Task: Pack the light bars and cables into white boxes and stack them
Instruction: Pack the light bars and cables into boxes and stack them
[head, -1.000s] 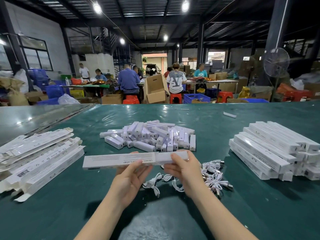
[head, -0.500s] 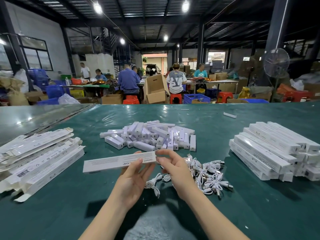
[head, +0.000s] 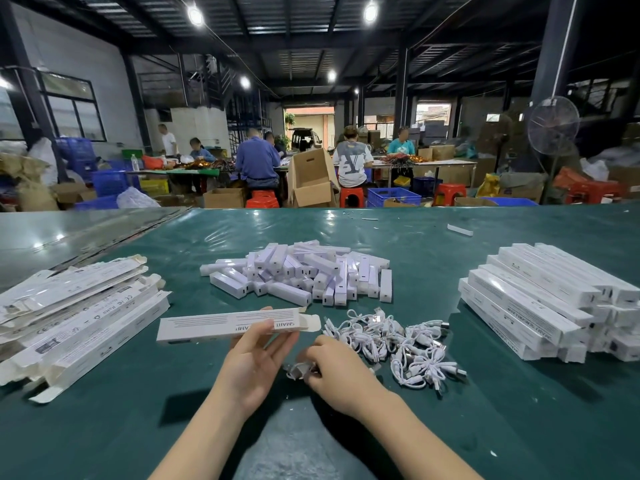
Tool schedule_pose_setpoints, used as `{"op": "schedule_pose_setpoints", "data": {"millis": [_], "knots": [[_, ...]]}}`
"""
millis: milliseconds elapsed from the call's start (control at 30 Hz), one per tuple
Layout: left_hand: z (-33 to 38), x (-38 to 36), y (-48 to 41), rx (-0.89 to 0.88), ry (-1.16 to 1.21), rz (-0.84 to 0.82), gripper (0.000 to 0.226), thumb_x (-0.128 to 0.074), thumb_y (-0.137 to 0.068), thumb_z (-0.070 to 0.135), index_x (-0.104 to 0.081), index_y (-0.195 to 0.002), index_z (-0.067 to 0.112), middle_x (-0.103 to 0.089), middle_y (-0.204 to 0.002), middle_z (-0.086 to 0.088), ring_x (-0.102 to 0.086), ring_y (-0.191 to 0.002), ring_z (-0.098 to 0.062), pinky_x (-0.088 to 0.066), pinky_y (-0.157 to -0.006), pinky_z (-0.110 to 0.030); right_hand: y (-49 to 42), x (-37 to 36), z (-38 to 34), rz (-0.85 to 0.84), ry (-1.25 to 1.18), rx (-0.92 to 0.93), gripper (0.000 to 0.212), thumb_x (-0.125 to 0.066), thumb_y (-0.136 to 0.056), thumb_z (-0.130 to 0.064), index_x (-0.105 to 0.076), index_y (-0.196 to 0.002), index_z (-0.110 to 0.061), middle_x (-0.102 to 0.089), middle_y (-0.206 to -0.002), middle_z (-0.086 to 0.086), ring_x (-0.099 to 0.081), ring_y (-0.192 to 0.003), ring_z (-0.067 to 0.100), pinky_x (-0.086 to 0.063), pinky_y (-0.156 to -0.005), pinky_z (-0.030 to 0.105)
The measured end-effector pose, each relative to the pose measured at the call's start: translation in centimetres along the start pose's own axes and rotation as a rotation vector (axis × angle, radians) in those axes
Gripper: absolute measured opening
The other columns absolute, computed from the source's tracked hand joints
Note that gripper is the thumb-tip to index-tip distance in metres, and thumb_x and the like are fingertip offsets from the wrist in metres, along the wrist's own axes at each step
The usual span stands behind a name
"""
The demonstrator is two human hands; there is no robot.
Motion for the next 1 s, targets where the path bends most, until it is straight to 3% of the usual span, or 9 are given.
{"op": "schedule_pose_setpoints", "data": {"millis": [100,233,300,367,467,533,700,833,1000], "knots": [[-0.1,-0.1,0.0,0.015,-0.001,0.0,0.018,-0.054,-0.07,0.006,-0.06,-0.086,0.002,-0.071,-0.078,-0.012,-0.071,-0.075,-0.023,-0.059,-0.067,-0.032,0.2,1.3,0.5,0.119,-0.047,-0.013,0.021,-0.052,-0.088,-0.02,-0.061,-0.104,-0.011,-0.051,-0.105,0.008,-0.051,-0.099,0.025,-0.037,-0.079,0.031],[0.5,-0.2,0.2,0.016,0.059,0.018,0.021,-0.053,-0.071,0.007,-0.07,-0.06,0.005,-0.071,-0.074,-0.011,-0.071,-0.07,-0.021,-0.059,-0.064,-0.032,0.8,4.4,2.1,0.33,-0.209,-0.078,0.006,-0.057,-0.087,-0.02,-0.059,-0.084,-0.016,-0.052,-0.082,-0.002,-0.049,-0.077,0.015,-0.032,-0.067,0.026],[0.8,0.0,0.3,0.02,0.111,0.046,0.018,-0.053,-0.074,0.006,-0.068,-0.065,0.003,-0.071,-0.076,-0.012,-0.071,-0.07,-0.022,-0.059,-0.066,-0.035,1.5,5.9,3.7,0.461,-0.422,-0.167,0.011,-0.059,-0.086,-0.013,-0.055,-0.078,-0.02,-0.056,-0.065,-0.005,-0.053,-0.061,0.008,-0.039,-0.063,0.022],[0.7,0.2,0.5,0.031,0.104,0.072,0.019,-0.049,-0.083,0.004,-0.064,-0.071,0.002,-0.071,-0.076,-0.013,-0.071,-0.069,-0.022,-0.059,-0.064,-0.035,2.3,6.6,5.4,0.584,-0.755,-0.243,0.019,-0.06,-0.084,-0.005,-0.053,-0.085,-0.022,-0.056,-0.052,-0.007,-0.05,-0.045,0.0,-0.042,-0.054,0.014],[-0.2,0.0,0.8,0.062,0.034,0.081,0.018,-0.045,-0.089,0.002,-0.058,-0.076,0.002,-0.071,-0.073,-0.012,-0.071,-0.067,-0.021,-0.059,-0.064,-0.033,2.6,6.9,6.6,0.692,-1.193,-0.247,0.027,-0.06,-0.084,0.001,-0.044,-0.09,-0.02,-0.061,-0.058,-0.001,-0.055,-0.048,0.007,-0.051,-0.059,0.024],[-0.9,-0.5,1.0,0.081,0.006,0.071,0.017,-0.045,-0.088,0.002,-0.058,-0.078,0.002,-0.071,-0.072,-0.012,-0.071,-0.066,-0.021,-0.059,-0.063,-0.033,2.4,7.1,6.7,0.729,-1.341,-0.226,0.029,-0.06,-0.085,0.004,-0.041,-0.087,-0.018,-0.062,-0.063,0.0,-0.059,-0.051,0.008,-0.053,-0.056,0.023],[-1.7,-1.5,1.2,0.107,0.037,0.035,0.009,-0.052,-0.076,0.004,-0.06,-0.078,0.0,-0.071,-0.074,-0.014,-0.071,-0.067,-0.022,-0.059,-0.061,-0.033,2.3,6.6,5.8,0.698,-1.336,-0.194,0.026,-0.059,-0.085,0.005,-0.044,-0.086,-0.017,-0.06,-0.063,-0.002,-0.06,-0.056,0.011,-0.053,-0.058,0.021],[-1.8,-2.0,1.2,0.109,0.075,0.033,0.03,-0.049,-0.082,0.004,-0.07,-0.061,0.001,-0.071,-0.075,-0.016,-0.071,-0.067,-0.023,-0.059,-0.064,-0.034,2.2,5.8,4.9,0.651,-1.316,-0.17,0.025,-0.058,-0.085,0.005,-0.046,-0.086,-0.017,-0.055,-0.068,0.005,-0.058,-0.056,0.006,-0.053,-0.061,0.022],[-2.0,-1.8,1.3,0.131,0.13,0.051,0.016,-0.055,-0.07,0.008,-0.06,-0.081,-0.003,-0.07,-0.077,-0.019,-0.071,-0.068,-0.025,-0.057,-0.069,-0.037,2.1,5.8,4.5,0.638,-1.278,-0.153,0.023,-0.058,-0.086,0.003,-0.049,-0.083,-0.018,-0.06,-0.07,0.009,-0.058,-0.06,0.011,-0.052,-0.062,0.022]]}}
Point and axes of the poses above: each hand's wrist, its own y-axis away from the middle knuckle, its own x-axis out of the back of the hand, z = x × y, the point moved 10 cm from there along -y, towards the middle knuckle
